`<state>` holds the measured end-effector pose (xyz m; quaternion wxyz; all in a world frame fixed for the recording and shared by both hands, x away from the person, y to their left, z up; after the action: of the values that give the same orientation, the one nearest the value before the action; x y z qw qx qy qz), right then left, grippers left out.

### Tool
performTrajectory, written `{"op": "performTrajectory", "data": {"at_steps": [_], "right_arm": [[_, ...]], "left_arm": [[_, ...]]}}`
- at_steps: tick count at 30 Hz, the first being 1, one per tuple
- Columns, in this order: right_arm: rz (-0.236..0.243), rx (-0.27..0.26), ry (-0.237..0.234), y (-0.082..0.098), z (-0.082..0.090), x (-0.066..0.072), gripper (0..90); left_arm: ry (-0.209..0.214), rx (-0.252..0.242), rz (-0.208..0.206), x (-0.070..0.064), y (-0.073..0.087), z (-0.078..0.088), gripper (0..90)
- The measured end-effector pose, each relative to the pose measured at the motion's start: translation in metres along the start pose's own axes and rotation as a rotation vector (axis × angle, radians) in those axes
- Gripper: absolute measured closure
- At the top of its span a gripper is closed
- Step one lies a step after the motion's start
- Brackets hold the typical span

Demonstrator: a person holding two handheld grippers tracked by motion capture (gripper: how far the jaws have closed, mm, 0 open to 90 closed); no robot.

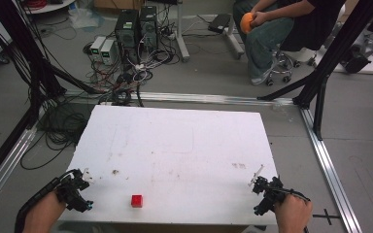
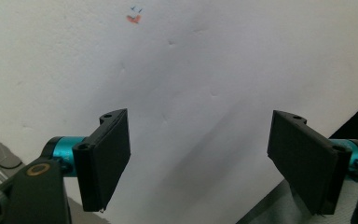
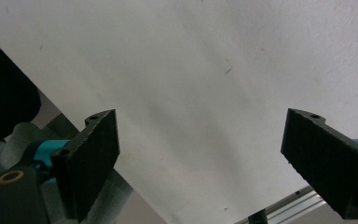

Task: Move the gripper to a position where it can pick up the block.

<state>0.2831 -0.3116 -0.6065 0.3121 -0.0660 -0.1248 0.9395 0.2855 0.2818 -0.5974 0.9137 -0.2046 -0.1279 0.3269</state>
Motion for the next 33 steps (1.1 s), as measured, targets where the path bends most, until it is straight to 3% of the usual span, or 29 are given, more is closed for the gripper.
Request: {"op": "performTrajectory", "data": {"at_steps": [22, 26, 33], "right_arm": [[-0.01, -0.016, -0.015, 0.003, 0.002, 0.002, 10.7], [-0.016, -0.025, -0.015, 0.003, 0.003, 0.002, 10.7], [-0.022, -0.034, -0.015, 0.002, 0.006, 0.001, 10.7]], "left_arm": [[-0.003, 0.004, -0.003, -0.002, -0.001, 0.0, 21.5], [0.006, 0.004, -0.021, -0.004, -0.003, 0.001, 21.5], [0.045, -0.005, -0.088, -0.012, -0.009, -0.001, 21.5]]}}
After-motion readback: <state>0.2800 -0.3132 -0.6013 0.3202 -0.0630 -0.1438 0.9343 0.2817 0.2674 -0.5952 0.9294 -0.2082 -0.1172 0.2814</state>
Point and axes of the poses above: each handheld gripper's, and its own axes: z roughly backward along the jaws, y roughly out of its underside, x roughly to its left, the point moved 10 cm from there along -z, roughly forward along the jaws, and after that the axes turned 13 degrees about -x, right-handed, at the moved point
